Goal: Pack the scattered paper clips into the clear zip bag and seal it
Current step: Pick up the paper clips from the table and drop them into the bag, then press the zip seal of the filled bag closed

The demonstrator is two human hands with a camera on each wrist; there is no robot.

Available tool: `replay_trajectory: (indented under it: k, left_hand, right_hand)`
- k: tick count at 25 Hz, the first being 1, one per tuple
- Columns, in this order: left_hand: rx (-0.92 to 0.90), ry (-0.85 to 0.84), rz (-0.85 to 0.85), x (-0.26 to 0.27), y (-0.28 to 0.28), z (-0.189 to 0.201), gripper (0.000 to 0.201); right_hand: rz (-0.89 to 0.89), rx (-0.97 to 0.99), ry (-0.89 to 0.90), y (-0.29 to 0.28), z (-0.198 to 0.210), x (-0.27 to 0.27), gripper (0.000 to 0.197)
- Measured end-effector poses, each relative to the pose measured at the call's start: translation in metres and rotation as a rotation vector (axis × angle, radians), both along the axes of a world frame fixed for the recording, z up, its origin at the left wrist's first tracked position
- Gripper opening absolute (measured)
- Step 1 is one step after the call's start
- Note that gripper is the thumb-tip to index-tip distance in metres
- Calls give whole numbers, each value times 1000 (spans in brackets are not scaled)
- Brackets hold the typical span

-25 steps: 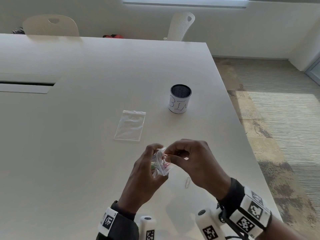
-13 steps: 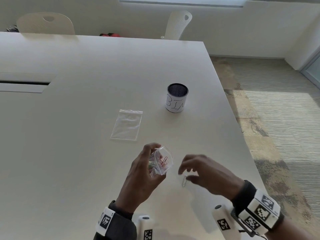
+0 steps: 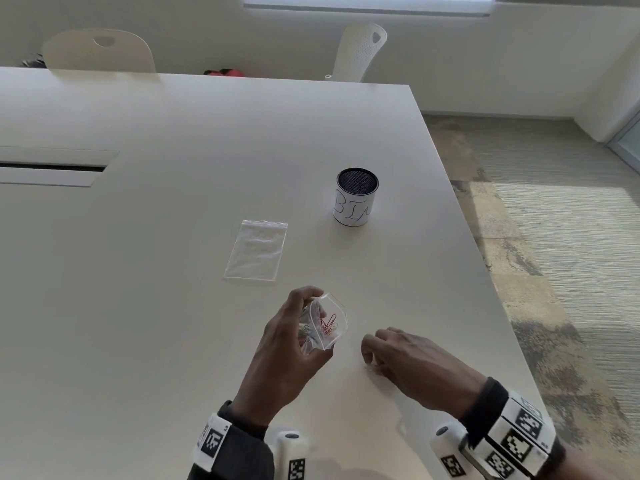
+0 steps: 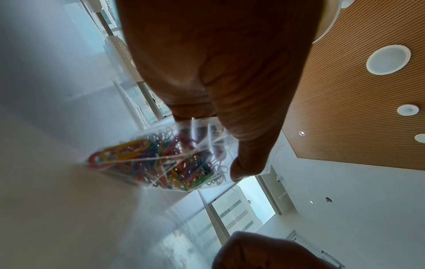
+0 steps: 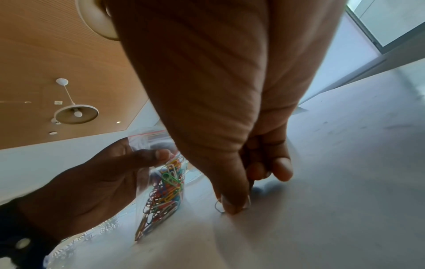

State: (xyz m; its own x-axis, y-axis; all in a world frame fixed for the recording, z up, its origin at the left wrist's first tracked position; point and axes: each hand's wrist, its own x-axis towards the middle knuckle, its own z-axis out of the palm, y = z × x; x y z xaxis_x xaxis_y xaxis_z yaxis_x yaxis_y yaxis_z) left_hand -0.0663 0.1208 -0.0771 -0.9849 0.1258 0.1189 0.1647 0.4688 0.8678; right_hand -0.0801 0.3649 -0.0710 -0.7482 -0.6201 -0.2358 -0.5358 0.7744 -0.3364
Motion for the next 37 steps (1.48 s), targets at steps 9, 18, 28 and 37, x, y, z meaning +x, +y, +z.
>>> replay_trajectory:
  k: [9,18,28,37]
  left_hand:
    - [-2,14,18,2,0,3,64]
    - [-5,37,34,3,-5,5,61]
    - [26,55,84,1,-6,4,60]
    - [244,23,165,-4,-26,16,47]
  right_hand:
    - [-424,-708,86,-25,55,1,16]
    - [-256,-499,123,-66,67,8,25]
    - [-244,-305,111,-86,73,10,13]
    - [-126,-494,183,-63,101,-31,7]
